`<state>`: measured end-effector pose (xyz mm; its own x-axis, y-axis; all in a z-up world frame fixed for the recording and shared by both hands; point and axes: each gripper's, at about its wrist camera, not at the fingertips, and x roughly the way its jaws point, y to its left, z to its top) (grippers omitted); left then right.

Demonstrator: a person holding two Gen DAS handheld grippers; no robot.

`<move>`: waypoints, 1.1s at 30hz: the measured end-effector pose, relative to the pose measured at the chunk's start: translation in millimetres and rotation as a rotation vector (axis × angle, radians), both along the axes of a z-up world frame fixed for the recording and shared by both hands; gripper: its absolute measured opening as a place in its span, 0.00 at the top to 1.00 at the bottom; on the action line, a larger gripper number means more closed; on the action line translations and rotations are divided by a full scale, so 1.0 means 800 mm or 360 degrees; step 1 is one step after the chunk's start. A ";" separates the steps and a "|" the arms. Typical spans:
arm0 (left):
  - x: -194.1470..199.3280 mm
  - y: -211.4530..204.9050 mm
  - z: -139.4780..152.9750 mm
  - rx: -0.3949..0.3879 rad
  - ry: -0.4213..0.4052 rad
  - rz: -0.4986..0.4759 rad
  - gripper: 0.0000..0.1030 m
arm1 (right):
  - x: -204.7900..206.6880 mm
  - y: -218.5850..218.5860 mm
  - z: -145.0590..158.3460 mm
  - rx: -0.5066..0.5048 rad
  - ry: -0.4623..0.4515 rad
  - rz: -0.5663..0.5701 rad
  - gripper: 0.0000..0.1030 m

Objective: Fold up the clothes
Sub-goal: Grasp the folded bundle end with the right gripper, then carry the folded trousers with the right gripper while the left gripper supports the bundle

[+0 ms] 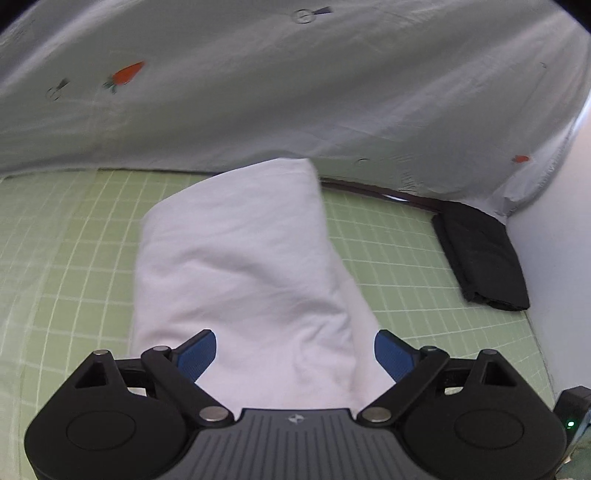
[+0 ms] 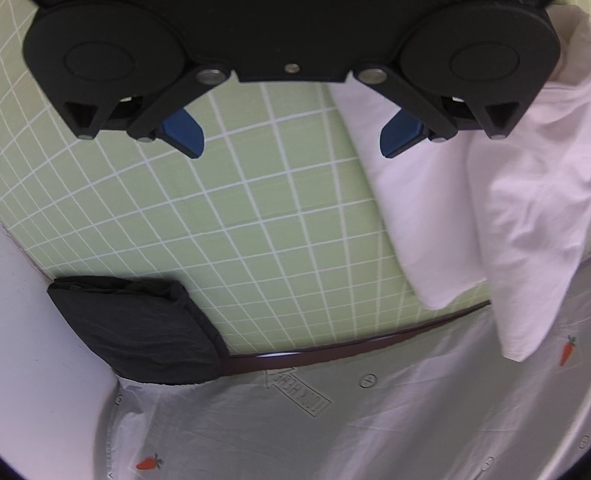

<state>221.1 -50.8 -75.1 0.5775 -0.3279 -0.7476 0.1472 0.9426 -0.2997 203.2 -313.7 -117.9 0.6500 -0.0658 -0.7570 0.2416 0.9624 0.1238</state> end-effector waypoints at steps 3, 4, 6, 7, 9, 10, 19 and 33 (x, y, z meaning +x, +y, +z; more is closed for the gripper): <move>-0.007 0.033 -0.020 -0.0027 0.0106 0.0129 0.10 | 0.012 0.006 0.002 0.0148 -0.0006 0.0063 0.00; -0.009 0.044 -0.027 -0.0037 0.0141 0.0173 0.10 | 0.017 0.008 0.002 0.0197 -0.0008 0.0084 0.00; -0.014 0.066 -0.041 -0.0055 0.0212 0.0259 0.10 | 0.025 0.012 0.003 0.0295 -0.0011 0.0126 0.00; -0.016 0.077 -0.048 -0.0064 0.0248 0.0302 0.10 | 0.029 0.014 0.004 0.0344 -0.0013 0.0147 0.00; -0.021 0.098 -0.061 -0.0082 0.0318 0.0388 0.10 | 0.037 0.018 0.005 0.0443 -0.0017 0.0188 0.00; -0.023 0.109 -0.068 -0.0092 0.0354 0.0431 0.10 | 0.041 0.020 0.005 0.0492 -0.0019 0.0209 0.00; -0.025 0.133 -0.109 -0.0154 0.0490 0.0561 0.10 | 0.119 0.027 -0.040 0.1274 0.0119 0.0229 0.00; -0.016 0.122 -0.108 -0.0211 0.0442 0.0538 0.10 | 0.174 0.062 -0.060 0.1561 0.0235 0.0352 0.74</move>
